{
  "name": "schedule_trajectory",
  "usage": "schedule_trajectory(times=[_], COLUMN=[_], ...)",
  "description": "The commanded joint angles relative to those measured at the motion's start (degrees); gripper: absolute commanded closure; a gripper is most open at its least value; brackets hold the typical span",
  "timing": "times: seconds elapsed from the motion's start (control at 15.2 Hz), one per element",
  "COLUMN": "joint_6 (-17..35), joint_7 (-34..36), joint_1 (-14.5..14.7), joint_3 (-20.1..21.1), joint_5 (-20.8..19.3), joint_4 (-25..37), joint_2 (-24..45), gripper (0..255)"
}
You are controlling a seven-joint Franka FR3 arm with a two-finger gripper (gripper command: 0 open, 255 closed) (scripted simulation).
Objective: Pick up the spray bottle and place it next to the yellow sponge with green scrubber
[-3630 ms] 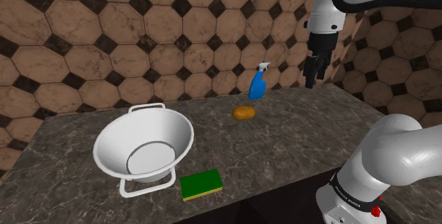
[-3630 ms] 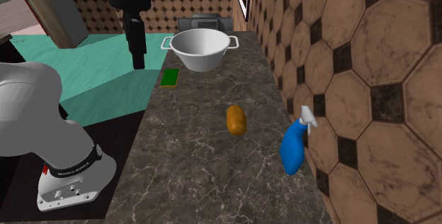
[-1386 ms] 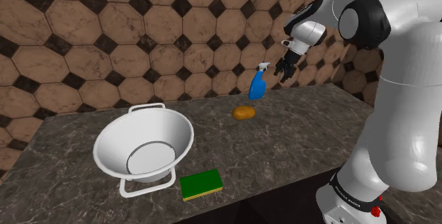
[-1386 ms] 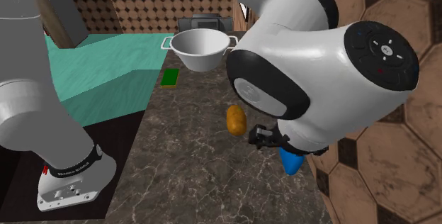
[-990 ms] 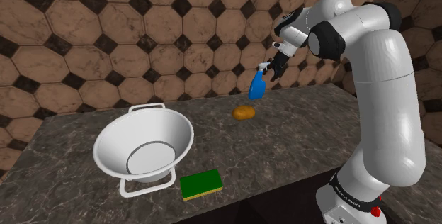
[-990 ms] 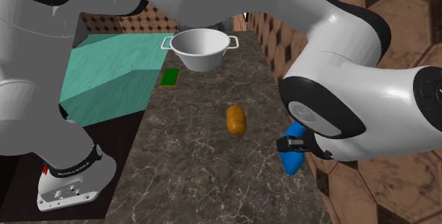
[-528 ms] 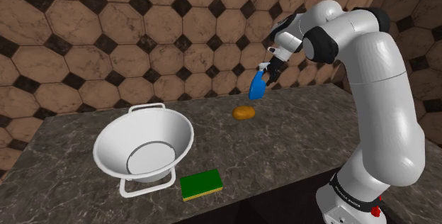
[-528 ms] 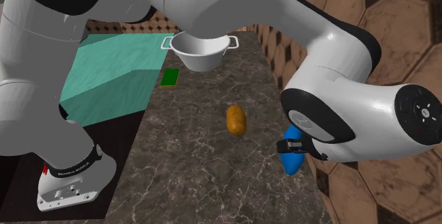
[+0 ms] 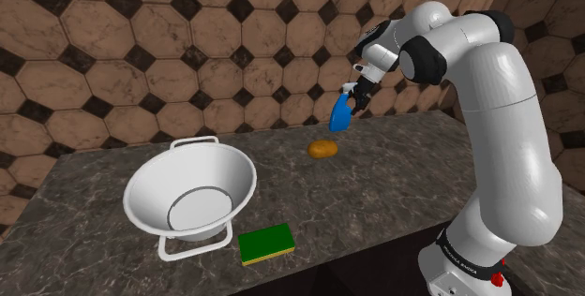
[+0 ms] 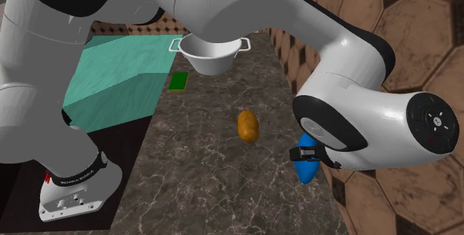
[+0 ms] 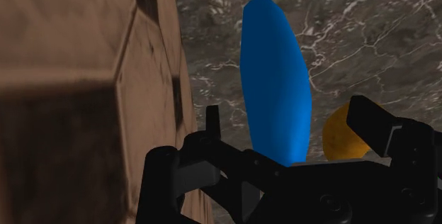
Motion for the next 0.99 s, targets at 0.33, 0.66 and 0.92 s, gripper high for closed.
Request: schedule_trajectory(times=[0.33, 0.66, 0.92], joint_6=[0.01, -0.36, -1.91], joint_7=[0.00, 0.33, 1.69], joint_1=[0.01, 0.13, 0.56], joint_3=[0.00, -0.23, -1.08], joint_5=[0.00, -0.33, -1.61], joint_4=[-0.01, 0.13, 0.86], joint_2=[-0.01, -0.41, -1.96], gripper=[255, 255, 255])
